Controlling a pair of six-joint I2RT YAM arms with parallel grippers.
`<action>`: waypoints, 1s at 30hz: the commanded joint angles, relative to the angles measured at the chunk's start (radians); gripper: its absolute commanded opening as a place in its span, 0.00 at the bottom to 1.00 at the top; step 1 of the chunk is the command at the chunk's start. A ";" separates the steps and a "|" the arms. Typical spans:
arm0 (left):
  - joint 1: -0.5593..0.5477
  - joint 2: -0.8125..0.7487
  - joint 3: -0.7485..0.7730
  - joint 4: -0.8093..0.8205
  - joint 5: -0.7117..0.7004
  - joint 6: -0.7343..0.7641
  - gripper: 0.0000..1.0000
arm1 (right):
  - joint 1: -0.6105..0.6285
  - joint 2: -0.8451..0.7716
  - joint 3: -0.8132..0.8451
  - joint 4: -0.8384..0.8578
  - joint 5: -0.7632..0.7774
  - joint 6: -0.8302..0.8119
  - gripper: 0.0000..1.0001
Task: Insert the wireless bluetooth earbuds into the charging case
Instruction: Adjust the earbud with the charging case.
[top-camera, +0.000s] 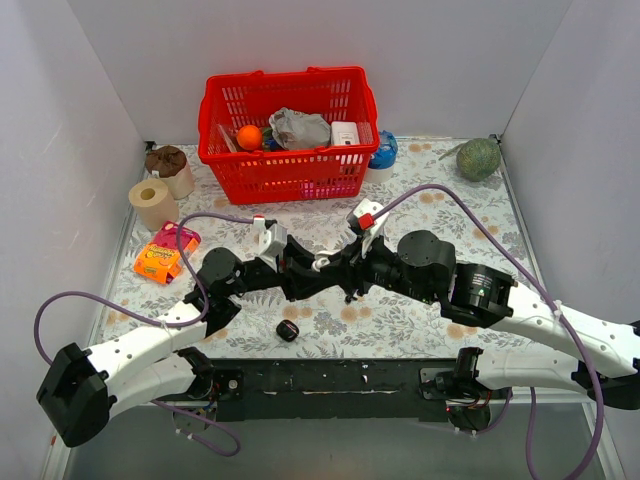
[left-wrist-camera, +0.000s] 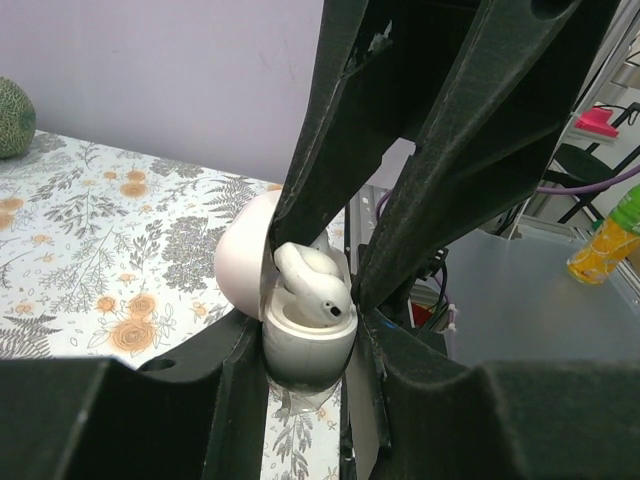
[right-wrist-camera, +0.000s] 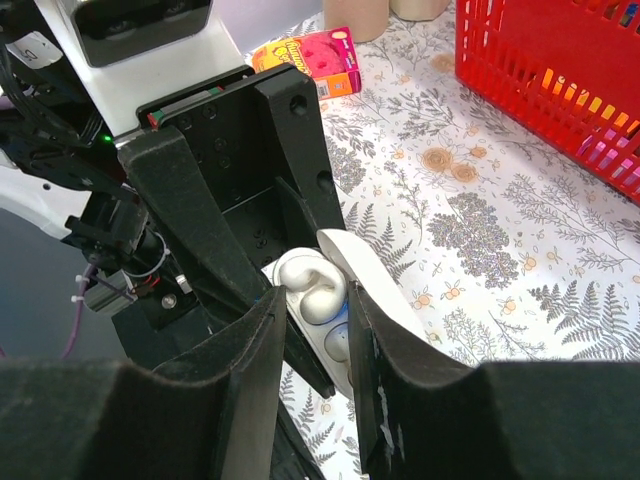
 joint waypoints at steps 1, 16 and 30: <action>-0.025 -0.035 -0.003 -0.019 0.014 0.042 0.00 | 0.001 0.004 0.032 0.077 0.054 0.013 0.39; -0.043 -0.058 0.009 -0.067 -0.012 0.081 0.00 | 0.001 0.040 0.049 0.000 0.086 -0.021 0.40; -0.043 -0.064 -0.008 -0.045 -0.029 0.052 0.00 | 0.001 -0.055 0.040 0.035 0.094 0.019 0.44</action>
